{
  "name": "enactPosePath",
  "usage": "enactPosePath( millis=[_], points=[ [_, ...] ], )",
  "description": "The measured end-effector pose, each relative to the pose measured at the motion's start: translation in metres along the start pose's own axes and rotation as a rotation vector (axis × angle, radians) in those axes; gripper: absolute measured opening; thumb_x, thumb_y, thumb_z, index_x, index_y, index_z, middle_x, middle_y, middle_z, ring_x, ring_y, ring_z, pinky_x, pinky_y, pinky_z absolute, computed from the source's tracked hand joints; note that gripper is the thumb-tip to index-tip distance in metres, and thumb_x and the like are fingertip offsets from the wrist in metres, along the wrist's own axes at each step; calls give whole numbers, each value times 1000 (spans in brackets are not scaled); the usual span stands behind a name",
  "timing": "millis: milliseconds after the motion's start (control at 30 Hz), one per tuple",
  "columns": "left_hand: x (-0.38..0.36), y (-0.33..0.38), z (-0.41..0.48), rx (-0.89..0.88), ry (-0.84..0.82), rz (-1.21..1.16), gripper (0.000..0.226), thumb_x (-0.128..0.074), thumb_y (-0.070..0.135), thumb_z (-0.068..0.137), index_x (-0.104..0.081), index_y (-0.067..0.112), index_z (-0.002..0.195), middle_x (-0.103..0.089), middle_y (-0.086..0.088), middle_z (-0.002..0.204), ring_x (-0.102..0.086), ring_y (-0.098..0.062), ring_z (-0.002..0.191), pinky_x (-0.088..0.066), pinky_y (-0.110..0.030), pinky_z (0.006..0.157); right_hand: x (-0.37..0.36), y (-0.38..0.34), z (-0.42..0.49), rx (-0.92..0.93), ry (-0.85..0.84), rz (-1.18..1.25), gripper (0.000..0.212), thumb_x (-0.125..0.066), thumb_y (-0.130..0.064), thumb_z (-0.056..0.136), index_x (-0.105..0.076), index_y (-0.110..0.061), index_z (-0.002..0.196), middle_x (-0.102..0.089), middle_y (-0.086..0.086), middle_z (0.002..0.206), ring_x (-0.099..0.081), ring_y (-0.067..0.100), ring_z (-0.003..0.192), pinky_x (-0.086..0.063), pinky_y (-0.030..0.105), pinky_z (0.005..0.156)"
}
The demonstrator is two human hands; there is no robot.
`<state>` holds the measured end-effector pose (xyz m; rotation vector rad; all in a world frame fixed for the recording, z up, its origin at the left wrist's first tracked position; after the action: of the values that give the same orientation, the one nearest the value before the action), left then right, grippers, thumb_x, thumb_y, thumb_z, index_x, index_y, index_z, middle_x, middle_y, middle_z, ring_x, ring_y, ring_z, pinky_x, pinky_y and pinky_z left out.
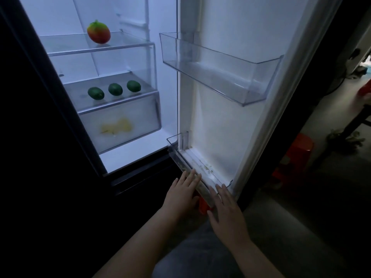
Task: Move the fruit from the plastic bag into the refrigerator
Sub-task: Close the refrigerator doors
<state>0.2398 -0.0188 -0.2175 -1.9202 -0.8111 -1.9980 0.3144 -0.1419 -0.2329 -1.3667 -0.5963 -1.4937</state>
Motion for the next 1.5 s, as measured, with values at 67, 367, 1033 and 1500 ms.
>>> enactPosePath(
  millis=[67, 367, 1033, 1500],
  points=[
    [3, -14, -9, 1, 6, -5, 71, -46, 36, 96, -2, 31, 150, 7, 6, 159, 5, -18, 146, -8, -41, 119, -3, -19, -3, 2, 4, -8, 81, -71, -36, 79, -29, -22, 148, -35, 1, 151, -19, 18, 142, -22, 35, 108],
    [3, -71, -45, 41, -33, 41, 75, -44, 39, 96, 9, 32, 149, 6, 1, 159, 5, -21, 146, -8, -41, 117, -19, -87, -5, 84, -53, 69, 77, -56, -32, 88, -14, -25, 152, -15, -6, 158, -6, 12, 146, -20, 39, 117],
    [126, 21, -105, -504, 614, 241, 69, -46, 34, 93, -9, 19, 150, -5, -5, 158, -7, -25, 146, -16, -44, 117, 121, -93, -16, 52, 777, 292, 57, -48, -25, 86, -36, -2, 137, -27, 20, 146, -28, 31, 136, -18, 31, 116],
    [136, 13, -102, -374, 713, 331, 63, -46, 31, 89, -27, 18, 148, -14, -2, 157, -15, -25, 144, -16, -45, 115, 132, -100, -8, 144, 712, 348, 50, -49, -19, 87, -48, 4, 132, -40, 16, 140, -35, 25, 134, -21, 24, 114]
  ],
)
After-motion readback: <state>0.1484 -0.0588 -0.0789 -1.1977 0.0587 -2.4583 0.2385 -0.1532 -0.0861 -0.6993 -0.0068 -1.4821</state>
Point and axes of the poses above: each hand's wrist, its own z-axis towards the middle knuckle, its own x-axis out of the back of the hand, y = z × x, the point moved 7 cm from there along z, towards the middle knuckle
